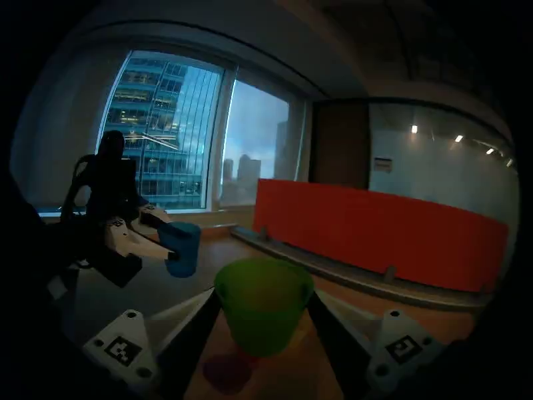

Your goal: Pour water

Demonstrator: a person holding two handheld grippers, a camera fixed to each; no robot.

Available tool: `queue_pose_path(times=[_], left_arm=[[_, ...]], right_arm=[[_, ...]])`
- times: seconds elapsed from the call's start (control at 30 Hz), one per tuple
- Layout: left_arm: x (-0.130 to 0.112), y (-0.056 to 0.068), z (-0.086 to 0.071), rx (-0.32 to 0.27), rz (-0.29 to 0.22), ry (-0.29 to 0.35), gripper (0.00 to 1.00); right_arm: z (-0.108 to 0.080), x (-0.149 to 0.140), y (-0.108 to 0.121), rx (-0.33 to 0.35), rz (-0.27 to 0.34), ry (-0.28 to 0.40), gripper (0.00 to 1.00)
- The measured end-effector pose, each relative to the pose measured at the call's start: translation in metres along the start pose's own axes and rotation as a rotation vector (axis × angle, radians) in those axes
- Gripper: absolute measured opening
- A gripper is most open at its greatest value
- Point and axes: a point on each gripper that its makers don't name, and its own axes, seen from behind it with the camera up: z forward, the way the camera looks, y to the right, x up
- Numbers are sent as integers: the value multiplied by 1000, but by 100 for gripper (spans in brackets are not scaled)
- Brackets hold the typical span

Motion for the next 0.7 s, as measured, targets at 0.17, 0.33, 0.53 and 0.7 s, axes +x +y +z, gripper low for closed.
queue_pose_path(times=[0.17, 0.33, 0.53, 0.7], left_arm=[[5, 1, 0, -1, 3, 13, 84], [9, 1, -1, 6, 19, 23, 84], [14, -3, -3, 28, 59, 30, 84], [23, -3, -5, 43, 104, 36, 84]], right_arm=[[1, 0, -1, 1, -1, 6, 91], [2, 0, -3, 9, 0, 4, 91], [4, 0, -7, 18, 8, 9, 91], [5, 0, -13, 36, 19, 13, 91]])
